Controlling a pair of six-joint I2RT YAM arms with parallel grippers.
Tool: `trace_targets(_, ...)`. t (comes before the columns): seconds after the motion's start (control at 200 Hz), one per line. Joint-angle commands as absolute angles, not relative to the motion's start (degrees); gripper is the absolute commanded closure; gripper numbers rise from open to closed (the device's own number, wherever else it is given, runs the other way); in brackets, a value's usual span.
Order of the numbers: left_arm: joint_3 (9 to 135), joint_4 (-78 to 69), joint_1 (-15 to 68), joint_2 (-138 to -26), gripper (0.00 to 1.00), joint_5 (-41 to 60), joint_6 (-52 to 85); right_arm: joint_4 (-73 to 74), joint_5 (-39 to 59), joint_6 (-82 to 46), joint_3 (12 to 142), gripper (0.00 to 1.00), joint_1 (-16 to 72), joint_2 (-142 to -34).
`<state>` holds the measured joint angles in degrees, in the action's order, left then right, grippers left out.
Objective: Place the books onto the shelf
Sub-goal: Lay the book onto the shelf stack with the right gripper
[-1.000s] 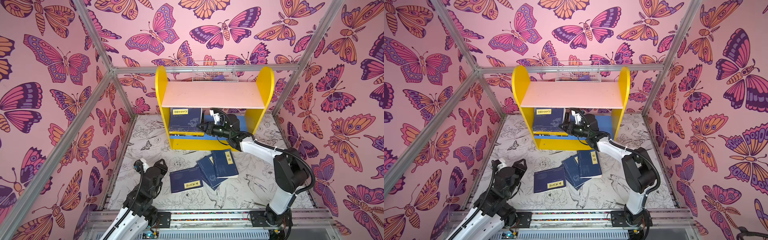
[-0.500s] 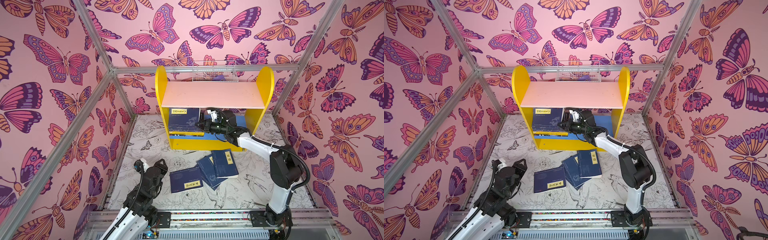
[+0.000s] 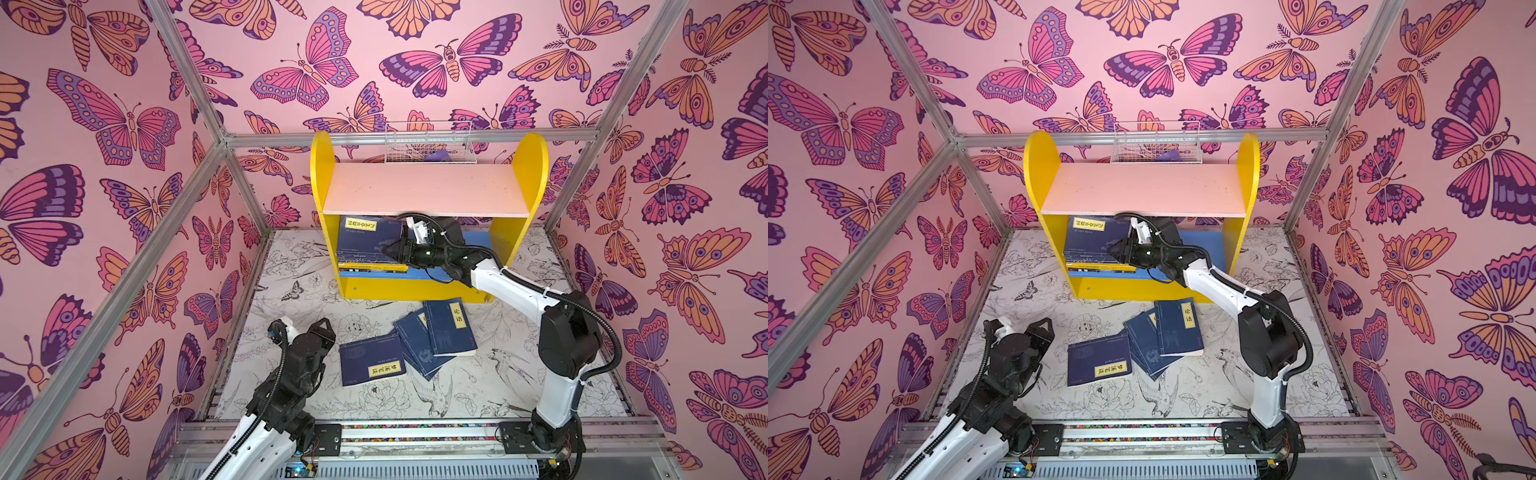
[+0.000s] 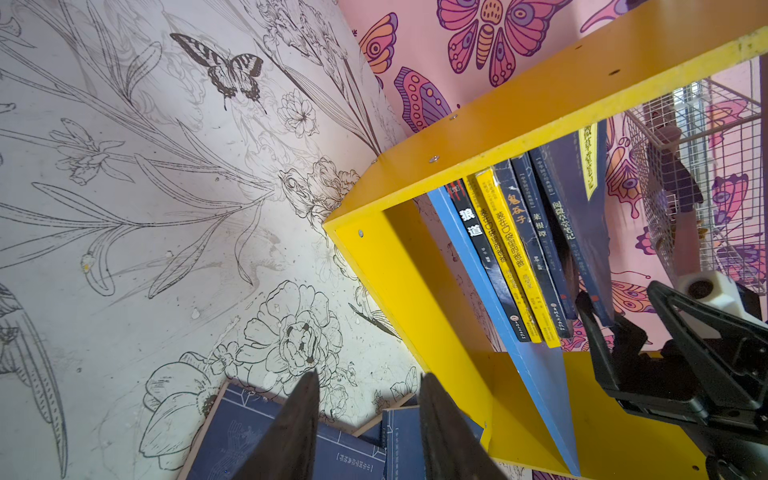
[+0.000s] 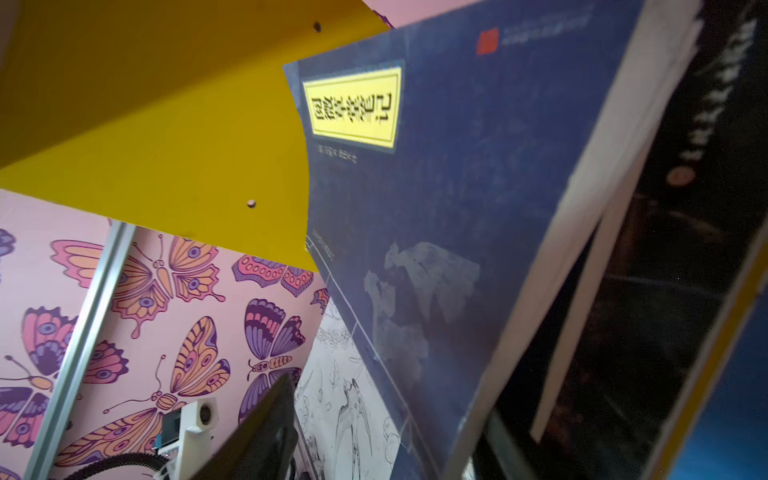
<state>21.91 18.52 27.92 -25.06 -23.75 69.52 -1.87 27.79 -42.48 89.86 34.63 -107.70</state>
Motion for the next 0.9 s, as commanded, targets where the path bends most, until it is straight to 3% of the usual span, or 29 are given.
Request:
trace_targets(0.0,22.5,19.78,27.77,-25.38,0.57,-23.22,69.34,-8.01,22.1,-38.21,95.89,0.28,34.78,-107.07)
trace_targets(0.245,22.65,19.78,27.77,-25.83,0.57,-22.3,69.76,-14.68,15.22,-35.58,99.61,0.2,34.84,-106.97)
trace_targets(0.897,23.36,19.76,27.82,-27.71,0.57,-21.58,70.0,-18.4,7.0,-26.48,98.61,0.2,36.02,-102.72)
